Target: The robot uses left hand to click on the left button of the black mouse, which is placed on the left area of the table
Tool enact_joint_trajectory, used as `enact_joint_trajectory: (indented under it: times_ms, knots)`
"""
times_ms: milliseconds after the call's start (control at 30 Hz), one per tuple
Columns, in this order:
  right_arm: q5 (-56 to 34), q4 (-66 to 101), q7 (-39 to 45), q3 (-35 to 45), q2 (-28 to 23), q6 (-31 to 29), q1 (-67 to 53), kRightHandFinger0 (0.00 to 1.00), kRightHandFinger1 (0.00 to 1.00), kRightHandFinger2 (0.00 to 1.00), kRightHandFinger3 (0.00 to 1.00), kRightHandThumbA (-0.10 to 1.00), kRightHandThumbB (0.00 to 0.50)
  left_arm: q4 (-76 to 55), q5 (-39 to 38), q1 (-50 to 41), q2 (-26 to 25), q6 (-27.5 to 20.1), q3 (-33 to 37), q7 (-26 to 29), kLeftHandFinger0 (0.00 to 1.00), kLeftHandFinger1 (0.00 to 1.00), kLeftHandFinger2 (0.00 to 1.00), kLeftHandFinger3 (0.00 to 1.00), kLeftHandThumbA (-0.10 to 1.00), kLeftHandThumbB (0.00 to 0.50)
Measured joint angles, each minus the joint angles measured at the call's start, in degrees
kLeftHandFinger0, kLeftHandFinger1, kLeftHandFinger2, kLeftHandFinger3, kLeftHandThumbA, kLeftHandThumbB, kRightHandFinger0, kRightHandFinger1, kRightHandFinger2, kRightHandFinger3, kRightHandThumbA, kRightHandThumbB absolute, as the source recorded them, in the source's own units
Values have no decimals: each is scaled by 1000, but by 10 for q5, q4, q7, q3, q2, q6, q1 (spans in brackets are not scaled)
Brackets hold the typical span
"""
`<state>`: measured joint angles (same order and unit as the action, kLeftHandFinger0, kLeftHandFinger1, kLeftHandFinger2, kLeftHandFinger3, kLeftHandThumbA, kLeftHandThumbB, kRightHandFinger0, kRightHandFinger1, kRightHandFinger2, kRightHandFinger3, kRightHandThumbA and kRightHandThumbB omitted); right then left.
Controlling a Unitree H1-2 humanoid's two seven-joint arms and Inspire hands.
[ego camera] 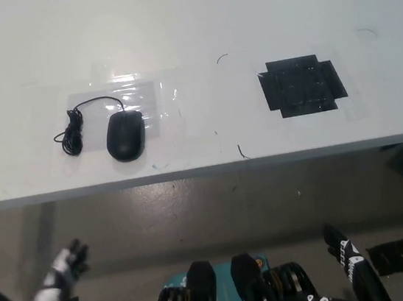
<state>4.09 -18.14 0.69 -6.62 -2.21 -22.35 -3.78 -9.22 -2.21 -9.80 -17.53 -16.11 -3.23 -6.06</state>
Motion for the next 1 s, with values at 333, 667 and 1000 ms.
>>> enact_joint_trajectory:
  times_ms: [333, 667, 1000]
  knots:
    - [0, -1, 0, 1, -2, 0, -1, 1000, 1000, 1000, 1000, 1000, 128, -136, -94, 75, -229, 102, -80, -40, 0, 0, 0, 1000, 1000, 445]
    - [0, -3, 0, 1, -2, 0, -2, 1000, 1000, 1000, 1000, 1000, 130, -89, -145, 313, -294, 206, -26, -92, 1, 63, 243, 1000, 1000, 406]
    - [0, -4, 0, 1, -3, 0, -2, 1000, 1000, 1000, 1000, 1000, 103, 92, -129, 573, -292, 301, 158, -199, 0, 0, 80, 1000, 1000, 477]
